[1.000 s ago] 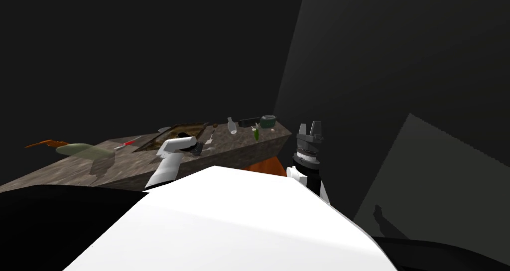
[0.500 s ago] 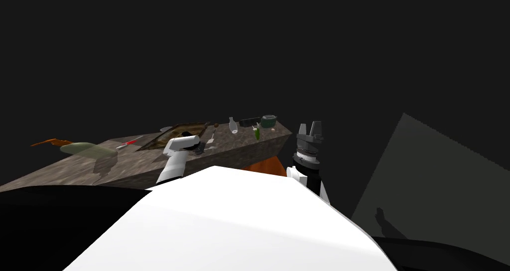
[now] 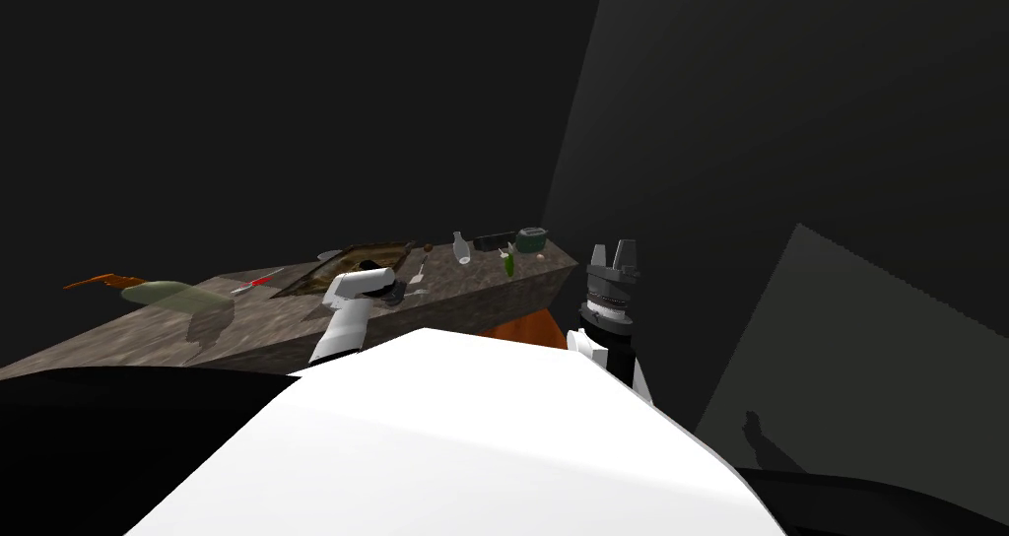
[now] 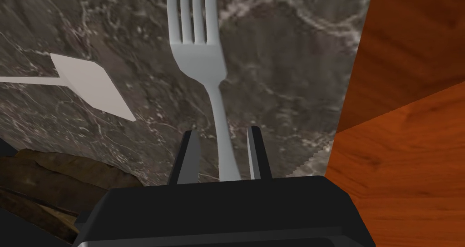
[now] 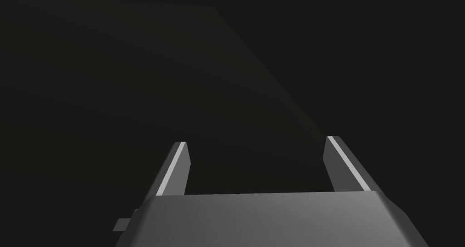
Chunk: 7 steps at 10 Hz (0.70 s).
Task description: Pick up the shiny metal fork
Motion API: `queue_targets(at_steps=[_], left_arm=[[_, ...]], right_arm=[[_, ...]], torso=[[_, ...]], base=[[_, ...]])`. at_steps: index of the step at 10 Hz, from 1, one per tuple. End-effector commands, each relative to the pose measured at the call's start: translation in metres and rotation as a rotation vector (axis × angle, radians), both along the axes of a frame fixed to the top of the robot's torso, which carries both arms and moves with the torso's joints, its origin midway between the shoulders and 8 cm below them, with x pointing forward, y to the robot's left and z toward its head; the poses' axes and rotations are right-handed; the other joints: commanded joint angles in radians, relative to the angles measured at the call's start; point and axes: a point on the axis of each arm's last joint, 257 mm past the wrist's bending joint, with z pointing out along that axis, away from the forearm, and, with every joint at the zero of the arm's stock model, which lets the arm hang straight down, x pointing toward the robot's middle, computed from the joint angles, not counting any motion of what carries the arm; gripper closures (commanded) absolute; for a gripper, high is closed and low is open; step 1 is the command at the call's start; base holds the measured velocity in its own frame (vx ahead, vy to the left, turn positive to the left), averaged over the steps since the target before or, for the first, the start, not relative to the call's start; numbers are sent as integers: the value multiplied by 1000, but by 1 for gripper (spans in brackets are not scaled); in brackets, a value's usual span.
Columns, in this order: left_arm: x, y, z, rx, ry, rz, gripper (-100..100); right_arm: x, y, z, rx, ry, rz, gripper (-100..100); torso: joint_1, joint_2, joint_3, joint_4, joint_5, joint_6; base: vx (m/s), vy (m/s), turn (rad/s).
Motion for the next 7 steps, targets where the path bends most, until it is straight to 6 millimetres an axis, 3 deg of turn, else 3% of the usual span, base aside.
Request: queue_targets(at_steps=[1,4,7], left_arm=[[-6,11,2,14,-7,-1,100],[-21,30,8,40,-13,0,100],[-29,35,10,31,-20,-6,100]], right_arm=[[0,0,0,0,0,0,0],[0,0,0,0,0,0,0],[0,0,0,0,0,0,0]], torso=[[0,0,0,0,0,0],[-3,-3,-1,0,-1,0],[-3,-2,-1,0,-1,0]], base=[[26,-25,4],[66,-54,14],[39,-33,10]])
